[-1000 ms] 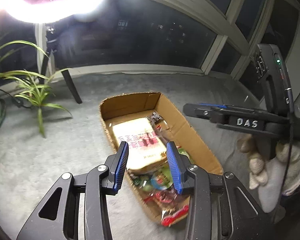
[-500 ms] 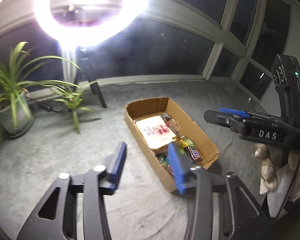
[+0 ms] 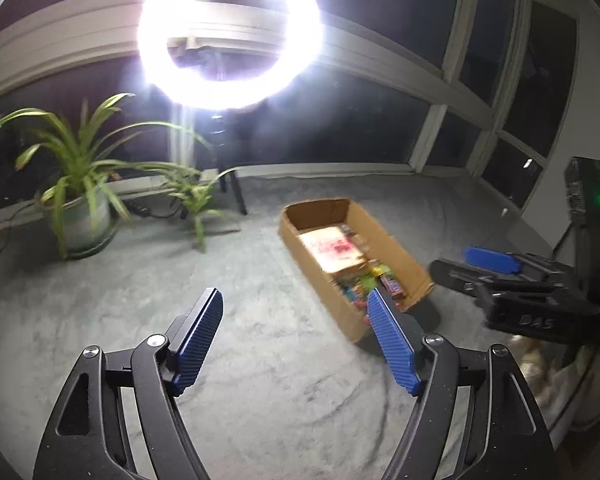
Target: Organize snacks
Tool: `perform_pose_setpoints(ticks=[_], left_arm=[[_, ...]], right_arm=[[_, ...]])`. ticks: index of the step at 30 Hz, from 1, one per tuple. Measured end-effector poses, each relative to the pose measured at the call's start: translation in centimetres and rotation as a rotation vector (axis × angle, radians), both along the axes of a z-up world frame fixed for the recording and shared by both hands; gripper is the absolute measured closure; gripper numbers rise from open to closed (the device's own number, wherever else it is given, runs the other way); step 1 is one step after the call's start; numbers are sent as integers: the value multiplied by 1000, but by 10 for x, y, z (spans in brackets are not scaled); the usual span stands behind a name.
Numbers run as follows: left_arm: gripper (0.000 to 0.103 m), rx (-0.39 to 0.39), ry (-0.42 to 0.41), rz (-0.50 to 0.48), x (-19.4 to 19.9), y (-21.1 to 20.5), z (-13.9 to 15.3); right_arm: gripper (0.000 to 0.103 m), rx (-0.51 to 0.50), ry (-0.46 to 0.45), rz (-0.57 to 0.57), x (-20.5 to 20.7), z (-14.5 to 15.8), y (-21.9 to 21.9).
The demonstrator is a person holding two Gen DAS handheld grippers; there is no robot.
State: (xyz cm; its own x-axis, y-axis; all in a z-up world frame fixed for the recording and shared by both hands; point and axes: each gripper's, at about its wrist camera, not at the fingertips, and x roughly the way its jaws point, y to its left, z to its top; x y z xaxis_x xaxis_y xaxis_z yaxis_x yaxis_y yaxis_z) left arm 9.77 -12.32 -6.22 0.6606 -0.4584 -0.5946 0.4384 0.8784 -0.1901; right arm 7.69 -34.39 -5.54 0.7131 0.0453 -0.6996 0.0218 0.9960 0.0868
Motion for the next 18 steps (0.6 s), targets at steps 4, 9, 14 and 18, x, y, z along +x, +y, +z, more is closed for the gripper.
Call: perform_pose_setpoints(ticks=[4, 9, 14, 18], left_arm=[[28, -13, 11, 30, -8, 11, -2], [28, 12, -23, 54, -19, 11, 4], [28, 38, -43, 63, -23, 6, 11], [27, 47, -57, 67, -26, 2, 15]], right_arm=[[17, -8, -6, 15, -11, 5, 7], [15, -25, -39, -1, -16, 15, 10], [12, -37, -45, -6, -19, 17, 12], [7, -29, -55, -13, -22, 18, 11]])
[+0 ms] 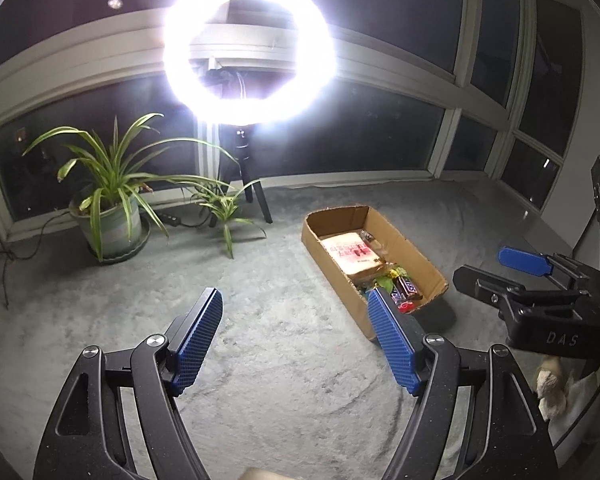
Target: Organize snacks
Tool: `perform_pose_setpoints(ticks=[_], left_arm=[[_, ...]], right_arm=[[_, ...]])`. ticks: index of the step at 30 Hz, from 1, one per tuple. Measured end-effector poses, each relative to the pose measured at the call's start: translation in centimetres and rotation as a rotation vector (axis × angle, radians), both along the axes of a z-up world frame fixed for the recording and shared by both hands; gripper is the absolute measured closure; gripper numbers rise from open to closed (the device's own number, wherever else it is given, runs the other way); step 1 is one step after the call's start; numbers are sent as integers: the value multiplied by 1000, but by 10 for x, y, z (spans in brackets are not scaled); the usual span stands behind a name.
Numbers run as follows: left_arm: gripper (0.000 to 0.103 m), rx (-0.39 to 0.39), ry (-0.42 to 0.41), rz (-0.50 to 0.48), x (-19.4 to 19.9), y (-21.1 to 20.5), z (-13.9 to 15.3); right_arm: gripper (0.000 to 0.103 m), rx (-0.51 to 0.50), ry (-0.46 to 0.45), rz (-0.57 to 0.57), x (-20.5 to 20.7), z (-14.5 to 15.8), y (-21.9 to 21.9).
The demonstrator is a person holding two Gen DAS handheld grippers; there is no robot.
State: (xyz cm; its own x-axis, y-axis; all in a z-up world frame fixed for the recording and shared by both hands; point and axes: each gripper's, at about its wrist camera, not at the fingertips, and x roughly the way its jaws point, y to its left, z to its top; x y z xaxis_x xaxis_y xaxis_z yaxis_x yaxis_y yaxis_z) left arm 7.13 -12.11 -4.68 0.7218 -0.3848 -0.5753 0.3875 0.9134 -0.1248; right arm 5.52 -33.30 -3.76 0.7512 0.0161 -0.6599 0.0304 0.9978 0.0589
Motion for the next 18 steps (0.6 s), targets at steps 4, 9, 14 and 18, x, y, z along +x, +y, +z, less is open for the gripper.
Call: perform_pose_setpoints(ticks=[4, 9, 14, 18], left_arm=[[22, 15, -9, 1, -3, -5, 2], [22, 23, -10, 0, -4, -9, 2], [22, 21, -11, 7, -4, -9, 3], [22, 19, -9, 9, -5, -10, 3]], right_arm=[[7, 2, -5, -5, -1, 0, -2], [7, 2, 2, -11, 0, -2, -4], [7, -4, 8, -15, 1, -4, -5], [7, -2, 9, -11, 2, -5, -5]])
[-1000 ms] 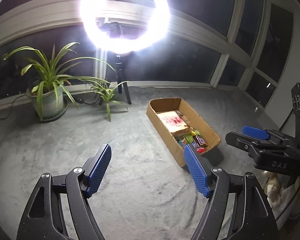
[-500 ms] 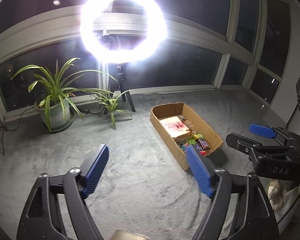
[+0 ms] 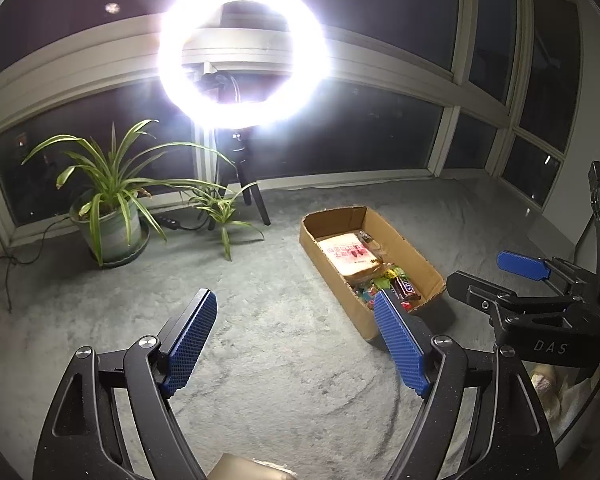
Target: Organize snacks
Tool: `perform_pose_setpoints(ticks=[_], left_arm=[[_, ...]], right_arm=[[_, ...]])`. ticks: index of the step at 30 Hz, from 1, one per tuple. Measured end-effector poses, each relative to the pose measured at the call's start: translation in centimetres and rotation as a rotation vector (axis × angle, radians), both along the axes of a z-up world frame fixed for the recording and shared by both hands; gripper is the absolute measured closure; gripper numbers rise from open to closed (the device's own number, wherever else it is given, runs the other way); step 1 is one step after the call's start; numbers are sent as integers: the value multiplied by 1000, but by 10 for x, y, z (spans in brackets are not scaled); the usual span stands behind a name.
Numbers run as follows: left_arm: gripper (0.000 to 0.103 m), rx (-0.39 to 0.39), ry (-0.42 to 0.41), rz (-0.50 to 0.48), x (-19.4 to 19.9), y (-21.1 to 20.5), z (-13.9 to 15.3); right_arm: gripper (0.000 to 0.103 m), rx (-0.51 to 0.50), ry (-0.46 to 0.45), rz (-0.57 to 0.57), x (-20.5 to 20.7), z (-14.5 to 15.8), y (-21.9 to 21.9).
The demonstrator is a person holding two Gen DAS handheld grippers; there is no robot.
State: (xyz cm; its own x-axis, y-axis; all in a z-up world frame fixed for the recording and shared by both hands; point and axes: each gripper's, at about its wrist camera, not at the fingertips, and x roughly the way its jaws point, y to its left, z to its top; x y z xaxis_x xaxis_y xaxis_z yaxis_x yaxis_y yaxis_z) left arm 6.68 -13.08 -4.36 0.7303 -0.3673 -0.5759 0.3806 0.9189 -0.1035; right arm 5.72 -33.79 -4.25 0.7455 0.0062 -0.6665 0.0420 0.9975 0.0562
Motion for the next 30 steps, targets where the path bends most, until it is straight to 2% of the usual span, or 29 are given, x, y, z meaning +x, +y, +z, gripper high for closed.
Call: perform_pose_setpoints(ticks=[30], left_arm=[[22, -17, -14, 10, -1, 3, -1]], right_arm=[[6, -16, -1, 6, 3, -2, 6]])
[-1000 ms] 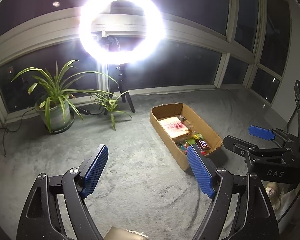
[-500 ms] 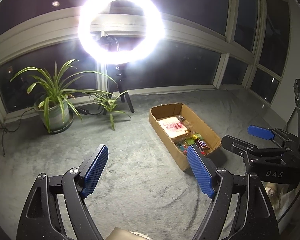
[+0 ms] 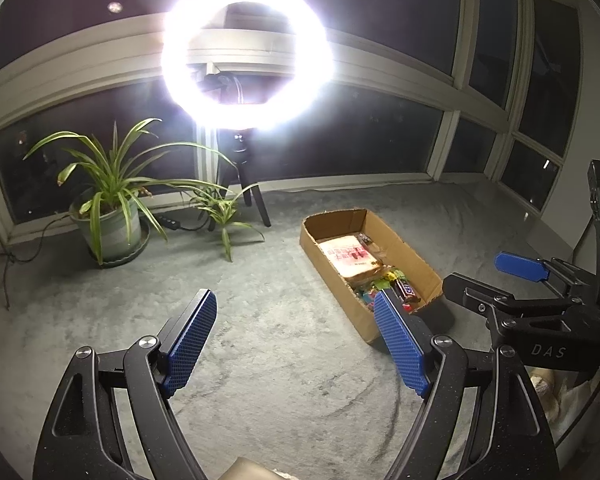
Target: Organize snacks
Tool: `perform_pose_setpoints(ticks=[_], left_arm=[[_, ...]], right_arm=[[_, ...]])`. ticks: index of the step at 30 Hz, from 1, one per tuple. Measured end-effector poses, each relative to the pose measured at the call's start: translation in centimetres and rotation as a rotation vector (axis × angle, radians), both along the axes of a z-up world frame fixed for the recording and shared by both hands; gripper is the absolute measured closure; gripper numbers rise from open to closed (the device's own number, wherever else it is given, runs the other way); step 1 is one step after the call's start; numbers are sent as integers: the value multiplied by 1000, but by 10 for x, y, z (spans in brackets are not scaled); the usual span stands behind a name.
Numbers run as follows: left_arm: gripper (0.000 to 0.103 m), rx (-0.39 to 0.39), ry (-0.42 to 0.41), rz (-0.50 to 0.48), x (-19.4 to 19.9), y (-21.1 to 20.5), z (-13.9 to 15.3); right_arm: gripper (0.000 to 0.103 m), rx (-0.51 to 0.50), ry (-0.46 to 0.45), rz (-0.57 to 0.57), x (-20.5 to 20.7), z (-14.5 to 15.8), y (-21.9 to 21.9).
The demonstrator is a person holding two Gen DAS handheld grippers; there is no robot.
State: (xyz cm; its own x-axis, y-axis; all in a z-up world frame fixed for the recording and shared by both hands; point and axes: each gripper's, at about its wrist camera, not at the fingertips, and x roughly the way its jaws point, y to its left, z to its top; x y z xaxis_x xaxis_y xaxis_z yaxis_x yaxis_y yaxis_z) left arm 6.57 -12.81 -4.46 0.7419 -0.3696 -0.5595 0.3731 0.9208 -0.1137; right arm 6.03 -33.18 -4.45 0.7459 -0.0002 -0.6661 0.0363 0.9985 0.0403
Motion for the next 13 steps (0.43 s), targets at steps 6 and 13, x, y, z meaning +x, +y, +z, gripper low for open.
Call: perform_pose_setpoints(ticks=[6, 13], left_arm=[[22, 2, -2, 12, -1, 0, -1], [23, -1, 5, 2, 1, 0, -3]], right_arm=[[6, 5, 7, -10, -2, -3, -1], [6, 8, 14, -10, -2, -5, -2]])
